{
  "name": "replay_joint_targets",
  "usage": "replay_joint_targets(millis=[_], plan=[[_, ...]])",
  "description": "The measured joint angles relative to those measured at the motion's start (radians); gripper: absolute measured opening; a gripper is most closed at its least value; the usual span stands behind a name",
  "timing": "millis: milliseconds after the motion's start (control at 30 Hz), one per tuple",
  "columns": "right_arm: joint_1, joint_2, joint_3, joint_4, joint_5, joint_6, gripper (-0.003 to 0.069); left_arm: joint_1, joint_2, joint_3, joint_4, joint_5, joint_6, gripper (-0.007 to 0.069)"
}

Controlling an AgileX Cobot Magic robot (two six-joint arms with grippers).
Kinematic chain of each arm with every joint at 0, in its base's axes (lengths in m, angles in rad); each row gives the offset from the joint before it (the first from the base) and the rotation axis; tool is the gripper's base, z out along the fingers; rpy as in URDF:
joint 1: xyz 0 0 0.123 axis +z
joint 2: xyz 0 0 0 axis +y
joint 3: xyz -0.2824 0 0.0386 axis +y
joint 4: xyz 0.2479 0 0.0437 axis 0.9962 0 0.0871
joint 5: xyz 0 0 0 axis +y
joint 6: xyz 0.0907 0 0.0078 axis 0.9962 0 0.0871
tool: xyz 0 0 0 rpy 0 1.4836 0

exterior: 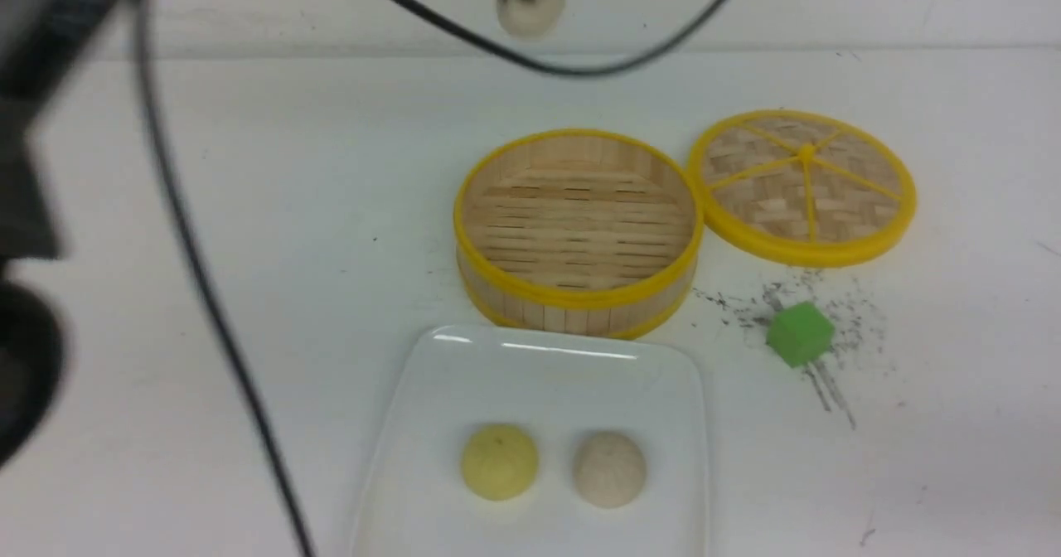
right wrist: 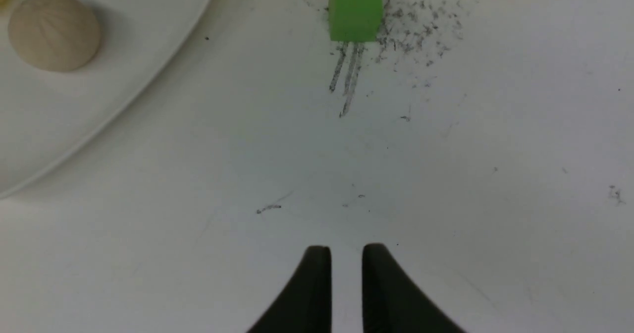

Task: Put the steamed buns into the plate on the white tablecloth.
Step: 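Carry the bun from the bamboo steamer to the plate with the left gripper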

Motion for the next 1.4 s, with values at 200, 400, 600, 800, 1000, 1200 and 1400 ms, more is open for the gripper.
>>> replay_joint_targets(millis=[200,400,600,800,1000,1200,1400], plan=[[0.000,0.000,0.000,0.002,0.000,0.000,0.0129,-0.071,-0.181,0.343,-0.013,0.001,0.011,0.0028],[0.000,0.000,0.000,0.003,0.000,0.000,0.0131,-0.179,-0.211,0.810,0.003,-0.082,-0.029,0.0034],[0.000,0.000,0.000,0.003,0.000,0.000,0.0135,-0.201,-0.155,1.018,0.040,-0.373,-0.133,0.0036],[0.000,0.000,0.000,0.003,0.000,0.000,0.0143,-0.201,-0.123,1.026,0.136,-0.474,-0.220,0.0036],[0.000,0.000,0.000,0.010,0.000,0.000,0.0152,-0.201,-0.081,1.026,0.186,-0.480,-0.313,0.0044],[0.000,0.000,0.000,0.012,0.000,0.000,0.0157,-0.201,-0.032,1.026,0.186,-0.481,-0.328,0.0111],[0.000,0.000,0.000,0.015,0.000,0.000,0.0163,-0.201,-0.032,1.002,0.184,-0.461,-0.342,0.0260]])
